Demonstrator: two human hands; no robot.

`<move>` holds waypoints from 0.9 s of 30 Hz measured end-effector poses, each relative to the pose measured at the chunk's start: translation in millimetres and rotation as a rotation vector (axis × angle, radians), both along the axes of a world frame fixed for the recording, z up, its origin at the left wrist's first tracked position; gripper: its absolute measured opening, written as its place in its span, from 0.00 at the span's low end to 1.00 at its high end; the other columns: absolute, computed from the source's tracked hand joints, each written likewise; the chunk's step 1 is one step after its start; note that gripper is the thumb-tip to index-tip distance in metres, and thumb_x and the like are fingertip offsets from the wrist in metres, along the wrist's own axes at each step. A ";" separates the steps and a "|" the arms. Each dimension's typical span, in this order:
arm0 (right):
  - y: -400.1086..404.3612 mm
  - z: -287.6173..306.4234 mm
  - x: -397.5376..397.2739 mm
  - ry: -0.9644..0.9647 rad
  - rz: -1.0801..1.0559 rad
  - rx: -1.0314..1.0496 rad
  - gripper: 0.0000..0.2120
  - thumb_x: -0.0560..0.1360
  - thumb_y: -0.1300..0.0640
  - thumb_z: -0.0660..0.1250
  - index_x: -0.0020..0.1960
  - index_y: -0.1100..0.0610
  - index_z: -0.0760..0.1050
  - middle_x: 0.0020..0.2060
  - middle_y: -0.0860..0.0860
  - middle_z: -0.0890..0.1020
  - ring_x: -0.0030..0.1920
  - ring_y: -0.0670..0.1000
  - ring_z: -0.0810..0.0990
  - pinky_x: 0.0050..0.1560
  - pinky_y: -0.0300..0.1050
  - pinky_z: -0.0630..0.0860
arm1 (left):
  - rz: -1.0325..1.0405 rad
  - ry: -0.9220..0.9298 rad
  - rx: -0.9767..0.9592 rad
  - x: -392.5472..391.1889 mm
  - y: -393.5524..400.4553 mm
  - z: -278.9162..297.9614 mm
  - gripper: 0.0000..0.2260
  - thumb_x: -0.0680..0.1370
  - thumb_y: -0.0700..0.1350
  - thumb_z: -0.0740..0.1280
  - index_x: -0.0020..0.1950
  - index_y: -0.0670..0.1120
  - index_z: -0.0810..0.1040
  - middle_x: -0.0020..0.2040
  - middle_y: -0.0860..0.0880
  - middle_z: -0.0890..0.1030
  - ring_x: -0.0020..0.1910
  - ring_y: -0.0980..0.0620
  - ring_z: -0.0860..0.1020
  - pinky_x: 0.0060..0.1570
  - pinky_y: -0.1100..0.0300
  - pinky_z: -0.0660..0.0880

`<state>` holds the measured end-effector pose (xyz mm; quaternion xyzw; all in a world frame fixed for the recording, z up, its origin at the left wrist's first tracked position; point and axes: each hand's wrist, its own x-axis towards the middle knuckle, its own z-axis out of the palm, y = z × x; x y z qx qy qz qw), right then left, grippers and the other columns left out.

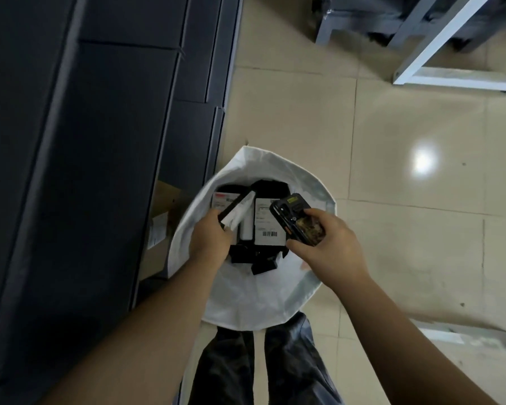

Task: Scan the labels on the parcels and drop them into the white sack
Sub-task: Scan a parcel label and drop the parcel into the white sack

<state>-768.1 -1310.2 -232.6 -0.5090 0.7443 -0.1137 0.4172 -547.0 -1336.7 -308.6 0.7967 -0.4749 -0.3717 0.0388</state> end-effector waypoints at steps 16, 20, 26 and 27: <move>0.3 -58.6 5.4 0.029 -0.030 -0.047 0.32 0.66 0.43 0.77 0.68 0.42 0.72 0.57 0.37 0.74 0.56 0.42 0.76 0.57 0.40 0.74 | -0.750 -0.599 -0.264 -18.8 -76.0 -124.2 0.23 0.71 0.39 0.73 0.66 0.44 0.75 0.59 0.42 0.80 0.60 0.41 0.76 0.61 0.47 0.71; 0.0 -71.7 7.4 0.034 -0.065 -0.064 0.31 0.67 0.42 0.76 0.68 0.40 0.71 0.58 0.37 0.77 0.58 0.42 0.76 0.57 0.41 0.73 | -0.752 -0.487 -0.225 -17.0 -95.2 -150.0 0.18 0.78 0.40 0.65 0.68 0.45 0.73 0.65 0.44 0.77 0.66 0.42 0.70 0.69 0.48 0.62; -4.4 -86.0 12.8 -0.055 -0.137 -0.050 0.31 0.66 0.43 0.77 0.67 0.39 0.72 0.57 0.36 0.78 0.57 0.40 0.77 0.58 0.47 0.78 | -0.597 -0.275 -0.139 -7.3 -104.8 -180.6 0.20 0.80 0.36 0.60 0.72 0.42 0.71 0.72 0.43 0.69 0.70 0.41 0.68 0.70 0.48 0.66; -5.0 -87.8 13.8 -0.068 -0.146 -0.048 0.31 0.66 0.44 0.78 0.67 0.40 0.72 0.57 0.37 0.78 0.57 0.40 0.78 0.59 0.47 0.78 | -0.582 -0.229 -0.112 -5.2 -105.2 -184.9 0.18 0.81 0.38 0.60 0.70 0.41 0.72 0.72 0.43 0.70 0.69 0.42 0.69 0.69 0.49 0.66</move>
